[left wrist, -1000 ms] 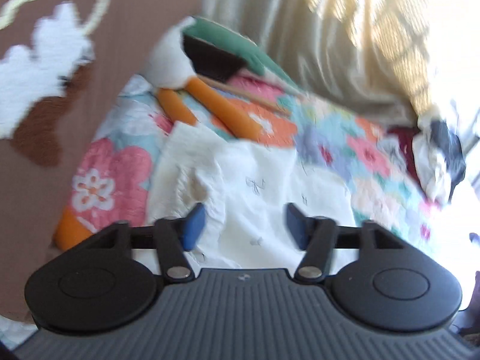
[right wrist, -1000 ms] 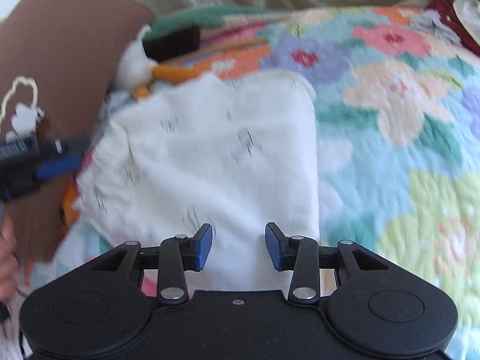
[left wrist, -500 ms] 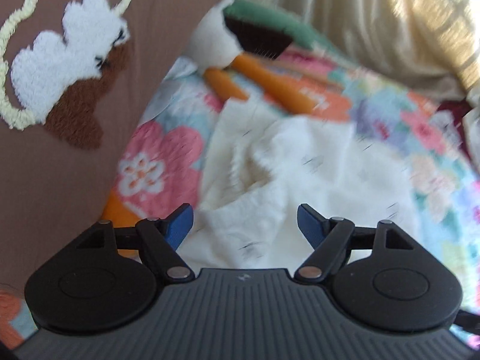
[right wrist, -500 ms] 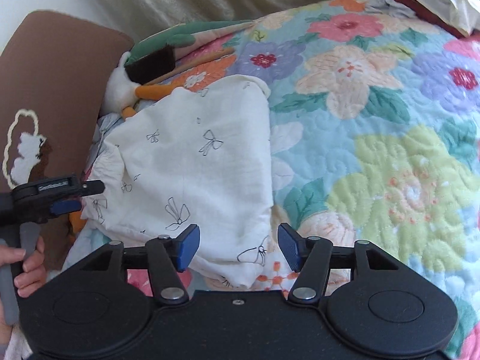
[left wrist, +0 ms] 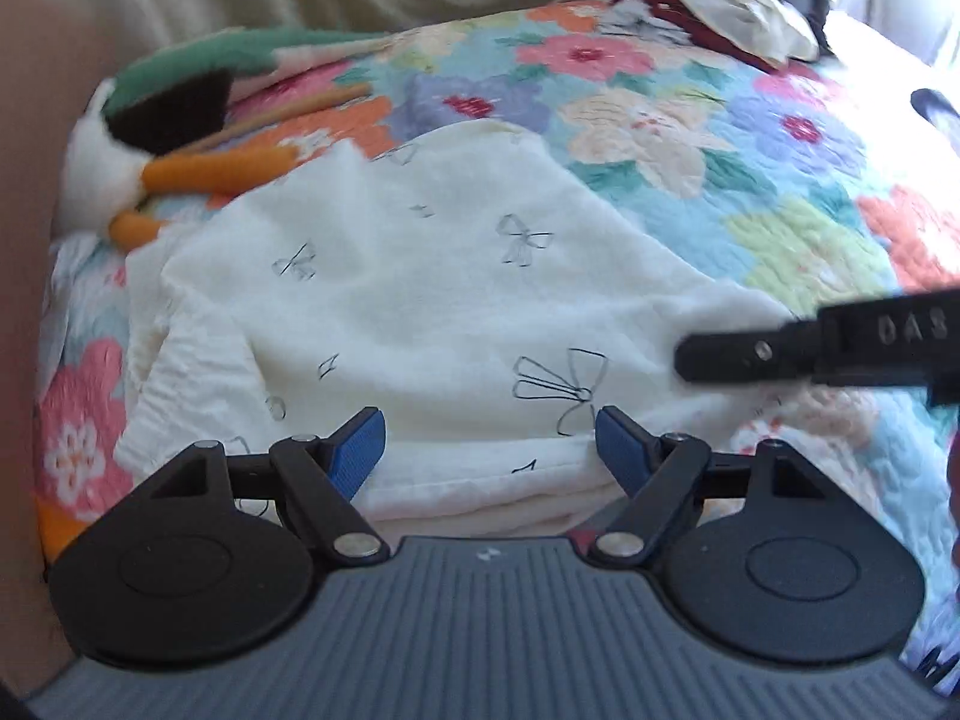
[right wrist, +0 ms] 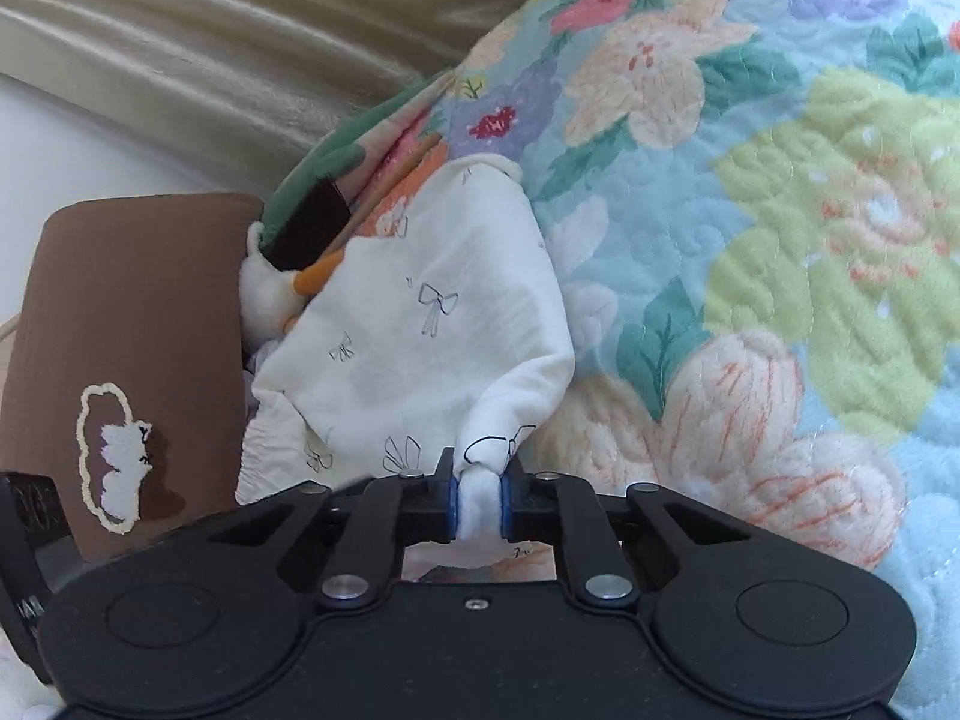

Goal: Fold clothes

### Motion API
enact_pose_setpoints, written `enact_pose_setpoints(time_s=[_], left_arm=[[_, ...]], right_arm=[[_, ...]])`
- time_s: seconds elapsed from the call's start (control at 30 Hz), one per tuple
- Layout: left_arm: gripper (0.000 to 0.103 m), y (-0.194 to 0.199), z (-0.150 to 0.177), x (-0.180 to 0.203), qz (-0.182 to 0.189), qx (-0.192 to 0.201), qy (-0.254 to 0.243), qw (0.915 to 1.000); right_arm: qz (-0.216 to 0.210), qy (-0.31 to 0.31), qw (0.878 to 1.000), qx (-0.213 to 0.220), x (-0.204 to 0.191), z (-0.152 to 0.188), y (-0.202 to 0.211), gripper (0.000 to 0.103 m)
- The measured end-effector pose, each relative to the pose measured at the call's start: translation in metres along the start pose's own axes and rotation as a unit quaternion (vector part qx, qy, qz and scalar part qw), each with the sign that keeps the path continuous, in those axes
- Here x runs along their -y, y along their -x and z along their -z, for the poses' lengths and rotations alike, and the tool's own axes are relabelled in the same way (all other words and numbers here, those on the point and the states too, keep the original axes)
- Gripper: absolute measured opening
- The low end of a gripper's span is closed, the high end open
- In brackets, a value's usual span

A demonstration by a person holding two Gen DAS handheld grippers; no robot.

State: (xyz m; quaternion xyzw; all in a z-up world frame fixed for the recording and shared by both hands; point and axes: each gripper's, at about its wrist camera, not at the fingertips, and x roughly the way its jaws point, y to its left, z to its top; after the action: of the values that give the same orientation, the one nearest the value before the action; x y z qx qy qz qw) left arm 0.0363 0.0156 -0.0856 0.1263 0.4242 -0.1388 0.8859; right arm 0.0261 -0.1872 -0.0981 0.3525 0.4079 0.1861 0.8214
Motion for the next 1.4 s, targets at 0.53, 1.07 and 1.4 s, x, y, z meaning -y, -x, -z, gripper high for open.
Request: enact_pose_setpoints(time_s=[0.53, 1.07, 1.4], left_arm=[[0.079, 0.002, 0.018, 0.131, -0.040, 0.106, -0.161, 0.9805], [0.013, 0.021, 0.012, 0.154, -0.061, 0.155, -0.147, 0.9749], [0.009, 0.041, 0.004, 0.085, -0.019, 0.117, 0.007, 0.9929]], right_arm=[[0.016, 0.030, 0.999, 0.024, 0.003, -0.018, 0.050, 0.014], [0.027, 0.069, 0.997, 0.012, 0.003, -0.029, 0.091, 0.014], [0.035, -0.001, 0.999, 0.025, 0.022, -0.050, 0.081, 0.081]])
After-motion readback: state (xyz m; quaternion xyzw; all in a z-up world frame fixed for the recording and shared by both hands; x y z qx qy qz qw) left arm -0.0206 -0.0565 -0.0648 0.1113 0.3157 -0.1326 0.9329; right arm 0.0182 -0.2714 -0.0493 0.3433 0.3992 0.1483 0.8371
